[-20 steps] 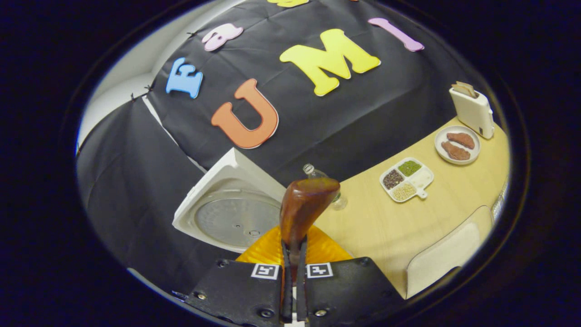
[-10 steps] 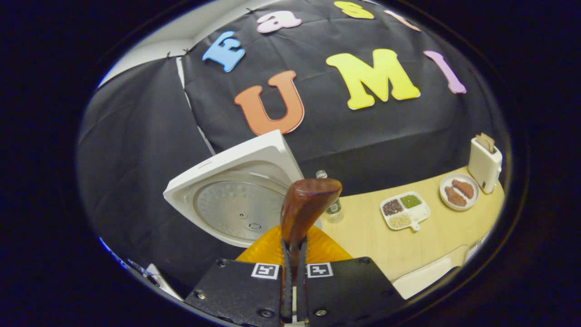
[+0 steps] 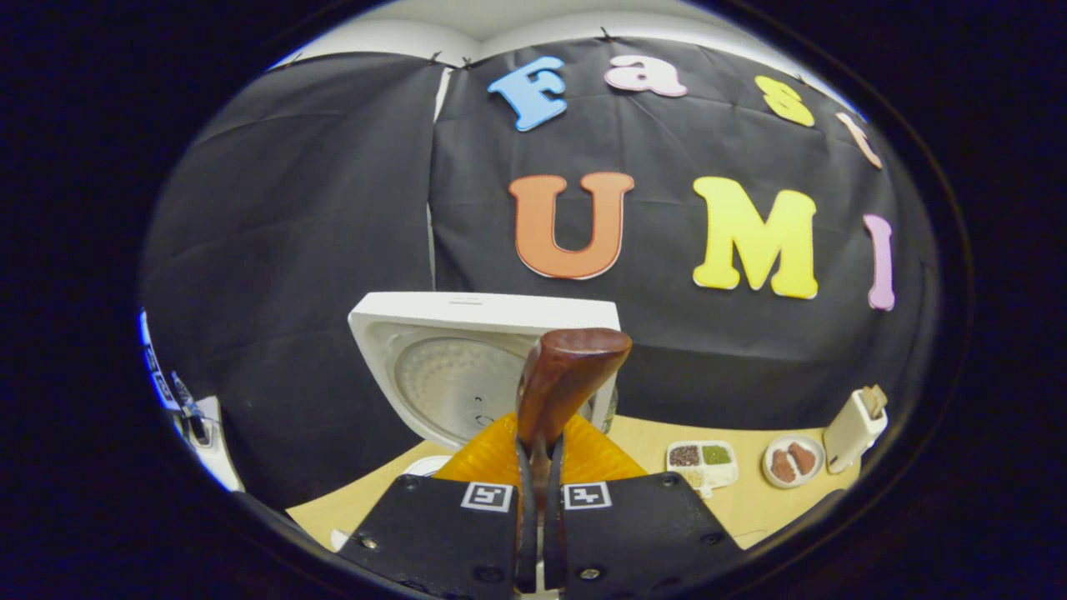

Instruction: Close the left gripper, press the button to open the rice cooker; take a wooden spoon from the chopstick holder with the right hand, scoop a spoonful of rice and pour it into the rice cooker, then put the wooden spoon back into the chopstick holder.

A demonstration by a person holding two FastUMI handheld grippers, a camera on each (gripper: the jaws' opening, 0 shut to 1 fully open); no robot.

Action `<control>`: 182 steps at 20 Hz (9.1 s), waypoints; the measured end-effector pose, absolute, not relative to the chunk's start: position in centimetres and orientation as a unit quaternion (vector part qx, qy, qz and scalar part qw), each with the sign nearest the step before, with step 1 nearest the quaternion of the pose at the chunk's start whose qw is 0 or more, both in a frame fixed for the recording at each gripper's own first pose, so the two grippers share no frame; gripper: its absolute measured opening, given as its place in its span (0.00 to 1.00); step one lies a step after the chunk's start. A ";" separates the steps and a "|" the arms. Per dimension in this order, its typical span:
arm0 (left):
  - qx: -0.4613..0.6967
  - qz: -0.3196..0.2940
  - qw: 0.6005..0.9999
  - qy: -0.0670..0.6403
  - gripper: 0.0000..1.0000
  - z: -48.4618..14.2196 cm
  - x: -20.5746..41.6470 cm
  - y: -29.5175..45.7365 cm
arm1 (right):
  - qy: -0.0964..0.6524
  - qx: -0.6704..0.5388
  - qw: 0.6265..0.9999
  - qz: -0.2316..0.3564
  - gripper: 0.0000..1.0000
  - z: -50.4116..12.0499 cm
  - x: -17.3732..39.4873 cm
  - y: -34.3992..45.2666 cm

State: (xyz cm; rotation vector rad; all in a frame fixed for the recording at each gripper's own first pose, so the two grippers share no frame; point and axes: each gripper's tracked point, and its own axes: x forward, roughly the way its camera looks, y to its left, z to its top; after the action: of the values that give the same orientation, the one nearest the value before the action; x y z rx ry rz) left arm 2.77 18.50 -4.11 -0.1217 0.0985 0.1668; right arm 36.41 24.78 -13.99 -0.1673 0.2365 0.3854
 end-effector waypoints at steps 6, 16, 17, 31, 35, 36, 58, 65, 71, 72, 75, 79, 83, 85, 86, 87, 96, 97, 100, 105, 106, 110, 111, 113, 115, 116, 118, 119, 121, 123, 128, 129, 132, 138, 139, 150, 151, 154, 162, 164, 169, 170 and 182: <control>-0.058 0.078 0.994 0.049 0.94 -4.2 2.1 18.7 | 0.075 -0.150 0.962 0.217 0.09 -12.6 34.2 26.9; -0.057 0.062 0.995 0.048 0.94 -3.6 1.2 16.3 | 0.088 -0.069 0.968 0.227 0.09 -11.4 32.6 26.3; -0.060 0.060 0.995 0.049 0.94 -3.6 1.1 16.0 | 0.093 -0.043 0.969 0.226 0.09 -10.9 32.2 25.4; -0.068 -0.042 0.996 0.051 0.94 -2.8 6.4 2.3 | 0.107 0.177 0.972 0.113 0.06 -4.3 27.3 -1.8; -0.063 -0.064 0.994 0.056 0.94 -2.9 8.6 -1.8 | 0.110 0.172 0.978 0.049 0.08 -6.8 25.9 -11.3; -0.062 -0.069 0.994 0.058 0.94 -3.1 9.2 -2.7 | 0.114 0.173 0.978 0.035 0.08 -7.5 25.7 -13.3; -0.034 -0.018 0.992 0.121 0.94 -4.8 11.7 -8.4 | 0.256 0.150 0.954 -0.050 0.09 -31.2 27.3 -27.6; -0.017 -0.009 0.991 0.135 0.94 -5.1 11.1 -8.7 | 0.261 0.161 0.950 -0.055 0.12 -34.1 28.4 -27.1; -0.016 -0.001 0.992 0.127 0.94 -4.4 10.7 -8.1 | 0.258 0.169 0.950 -0.057 0.19 -33.9 28.2 -27.1; -0.016 0.000 0.992 0.125 0.94 -4.4 10.8 -8.1 | 0.254 0.163 0.952 -0.057 0.23 -33.3 28.0 -27.1; -0.015 0.001 0.994 0.109 0.94 -3.0 11.3 -7.1 | 0.243 0.148 0.956 -0.076 0.63 -31.3 27.3 -28.3; -0.005 0.014 0.997 0.078 0.94 -0.5 13.4 -4.9 | 0.222 0.154 0.958 -0.099 0.96 -28.0 25.6 -29.4; 0.015 0.041 0.997 0.061 0.94 2.0 16.8 -1.9 | 0.187 0.131 0.967 -0.116 0.98 -23.2 23.6 -30.1; 0.009 0.045 0.998 0.050 0.94 3.7 18.6 -0.9 | 0.167 0.113 0.972 -0.118 0.98 -20.1 22.5 -30.0; 0.004 0.042 0.998 0.042 0.94 4.8 19.9 -0.5 | 0.160 0.103 0.975 -0.117 0.98 -18.9 22.0 -29.8; 0.002 0.036 0.999 0.036 0.94 5.7 21.3 -0.1 | 0.151 0.092 0.978 -0.114 0.98 -17.5 21.5 -29.3; -0.019 0.069 0.990 0.124 0.94 3.7 33.9 8.4 | 0.091 0.034 0.990 -0.098 0.99 -9.8 15.7 -24.5; -0.013 0.071 0.988 0.137 0.95 2.8 34.9 9.1 | 0.090 0.031 0.990 -0.102 1.00 -9.8 15.0 -24.4; -0.028 0.071 0.982 0.176 0.94 0.6 37.4 10.5 | 0.092 0.027 0.989 -0.113 0.99 -9.8 13.3 -24.3; -0.057 0.060 0.970 0.230 0.95 -3.1 40.6 11.0 | 0.111 0.030 0.986 -0.119 0.99 -11.0 11.8 -24.5; -0.062 0.058 0.965 0.246 0.95 -3.8 40.7 11.0 | 0.113 0.027 0.986 -0.120 0.99 -11.0 11.6 -24.4; -0.062 0.066 0.955 0.282 0.95 -5.4 40.1 11.1 | 0.120 0.033 0.986 -0.113 1.00 -11.7 11.4 -23.9; -0.059 0.065 0.955 0.284 0.96 -5.6 40.1 11.1 | 0.122 0.040 0.985 -0.114 0.99 -11.9 11.4 -24.0; -0.053 0.062 0.951 0.298 0.96 -5.9 39.3 10.9 | 0.122 0.049 0.985 -0.111 0.99 -11.9 11.3 -23.8; -0.049 0.053 0.947 0.312 0.97 -6.2 38.1 10.4 | 0.123 0.051 0.986 -0.104 0.99 -12.1 11.4 -23.4; -0.043 0.052 0.947 0.315 0.97 -6.6 37.3 10.2 | 0.124 0.053 0.986 -0.098 1.00 -12.3 11.5 -23.0; -0.035 0.053 0.947 0.316 0.98 -7.1 35.4 9.8 | 0.127 0.055 0.987 -0.085 0.99 -12.7 11.8 -22.2; -0.033 0.055 0.947 0.315 0.97 -7.3 34.4 9.5 | 0.126 0.057 0.987 -0.077 0.99 -12.8 12.1 -21.6; -0.034 0.059 0.947 0.313 0.97 -8.2 31.9 9.0 | 0.129 0.061 0.988 -0.061 1.00 -13.1 12.5 -20.5; -0.042 0.053 0.945 0.319 0.97 -9.7 29.3 7.9 | 0.136 0.062 0.988 -0.040 0.99 -13.4 13.0 -19.1; -0.047 0.046 0.938 0.341 0.96 -13.9 23.6 6.2 | 0.133 0.039 0.990 -0.011 1.00 -13.0 13.8 -17.0; -0.055 0.047 0.934 0.351 0.96 -14.8 22.7 5.9 | 0.133 0.035 0.991 -0.005 1.00 -13.1 13.8 -16.6; -0.070 0.048 0.925 0.369 0.97 -17.1 21.2 5.5 | 0.145 0.033 0.989 0.011 0.99 -13.9 14.1 -15.6; -0.064 0.045 0.914 0.399 0.97 -21.3 18.9 4.6 | 0.145 0.026 0.989 0.023 0.99 -13.6 14.0 -14.6; -0.065 0.045 0.911 0.405 0.97 -22.0 18.5 4.6 | 0.146 0.024 0.989 0.026 0.99 -13.6 13.9 -14.4; -0.062 0.057 0.906 0.414 0.96 -25.2 17.5 5.3 | 0.135 0.009 0.989 0.060 1.00 -12.9 14.5 -13.0; -0.058 0.060 0.906 0.414 0.95 -25.3 17.4 5.3 | 0.135 0.010 0.989 0.062 1.00 -13.0 14.7 -13.1; -0.032 0.064 0.907 0.415 0.96 -25.8 17.4 5.3 | 0.137 0.009 0.988 0.067 0.99 -13.3 15.1 -13.7; 0.006 0.054 0.911 0.409 0.98 -26.2 17.6 5.2 | 0.138 0.003 0.984 0.115 1.00 -14.4 16.3 -13.1; 0.001 0.053 0.911 0.410 0.98 -26.2 17.6 5.2 | 0.142 0.005 0.981 0.132 1.00 -14.6 16.8 -13.2; -0.003 0.076 0.918 0.390 0.96 -25.8 18.2 5.4 | 0.145 0.014 0.978 0.151 1.00 -14.8 18.2 -14.3; -0.002 0.081 0.918 0.388 0.96 -25.7 18.4 5.4 | 0.146 0.019 0.977 0.151 1.00 -14.6 18.2 -14.5; -0.023 0.048 0.964 0.260 0.94 -15.9 15.0 1.9 | 0.100 0.008 0.992 0.073 0.99 -11.5 11.1 -14.2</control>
State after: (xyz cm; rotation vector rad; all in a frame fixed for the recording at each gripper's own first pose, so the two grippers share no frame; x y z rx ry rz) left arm 15.01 1.93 -15.93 -0.0474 0.5270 0.0973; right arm 11.07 -14.18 -11.46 0.0157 0.1996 0.1469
